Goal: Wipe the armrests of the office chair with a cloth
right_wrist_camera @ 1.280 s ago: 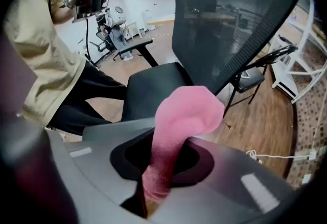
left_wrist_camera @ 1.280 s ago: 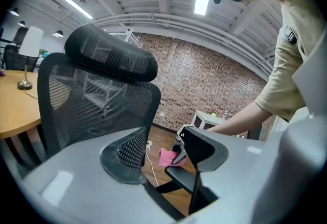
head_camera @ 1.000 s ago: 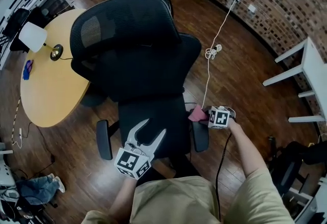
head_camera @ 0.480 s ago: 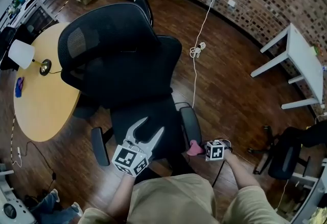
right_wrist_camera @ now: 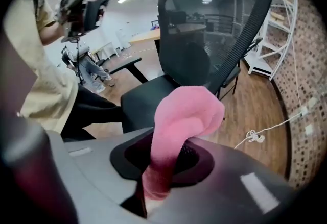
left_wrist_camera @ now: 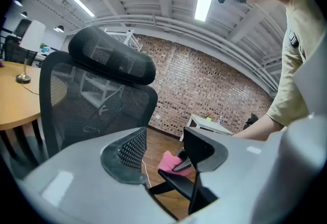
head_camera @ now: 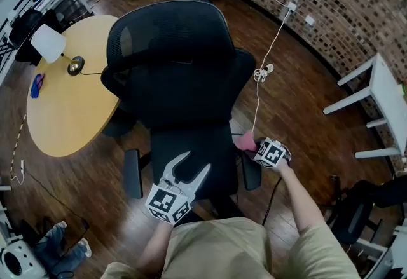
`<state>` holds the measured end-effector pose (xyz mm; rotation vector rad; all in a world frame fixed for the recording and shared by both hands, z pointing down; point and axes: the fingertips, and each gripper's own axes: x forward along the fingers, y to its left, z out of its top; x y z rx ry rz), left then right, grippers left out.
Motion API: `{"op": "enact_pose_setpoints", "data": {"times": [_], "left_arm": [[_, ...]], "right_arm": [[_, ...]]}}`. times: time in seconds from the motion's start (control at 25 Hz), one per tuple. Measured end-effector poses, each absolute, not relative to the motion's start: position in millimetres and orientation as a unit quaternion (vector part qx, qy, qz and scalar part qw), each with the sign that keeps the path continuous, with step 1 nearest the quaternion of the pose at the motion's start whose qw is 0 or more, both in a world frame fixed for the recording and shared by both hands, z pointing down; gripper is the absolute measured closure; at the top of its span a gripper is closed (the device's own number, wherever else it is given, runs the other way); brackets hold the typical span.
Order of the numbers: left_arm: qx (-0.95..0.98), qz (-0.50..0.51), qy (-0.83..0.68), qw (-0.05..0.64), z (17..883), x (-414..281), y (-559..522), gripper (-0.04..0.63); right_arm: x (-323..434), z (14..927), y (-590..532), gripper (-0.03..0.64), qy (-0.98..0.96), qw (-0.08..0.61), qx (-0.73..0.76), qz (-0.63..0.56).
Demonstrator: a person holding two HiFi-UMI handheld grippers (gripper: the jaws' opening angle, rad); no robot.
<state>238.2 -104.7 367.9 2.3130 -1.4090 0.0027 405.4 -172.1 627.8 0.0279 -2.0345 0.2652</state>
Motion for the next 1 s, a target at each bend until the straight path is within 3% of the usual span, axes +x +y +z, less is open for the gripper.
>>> {"op": "enact_pose_setpoints", "data": {"times": [0.28, 0.4, 0.72, 1.0], "left_arm": [[0.799, -0.015, -0.56, 0.218, 364.1, 200.4, -86.8, 0.382], [0.79, -0.019, -0.571, 0.22, 365.7, 186.7, -81.2, 0.383], [0.799, -0.03, -0.563, 0.21, 364.4, 179.5, -87.2, 0.384], [0.809, -0.025, -0.547, 0.213, 361.3, 181.5, -94.6, 0.387]], "right_arm": [[370.1, 670.3, -211.8, 0.546, -0.711, 0.698, -0.057, 0.058], [371.1, 677.7, -196.6, 0.546, -0.658, 0.745, -0.097, 0.049], [414.5, 673.1, -92.4, 0.549, -0.534, 0.791, -0.267, 0.132], [454.7, 669.4, -21.5, 0.551, -0.515, 0.791, -0.273, 0.186]]}}
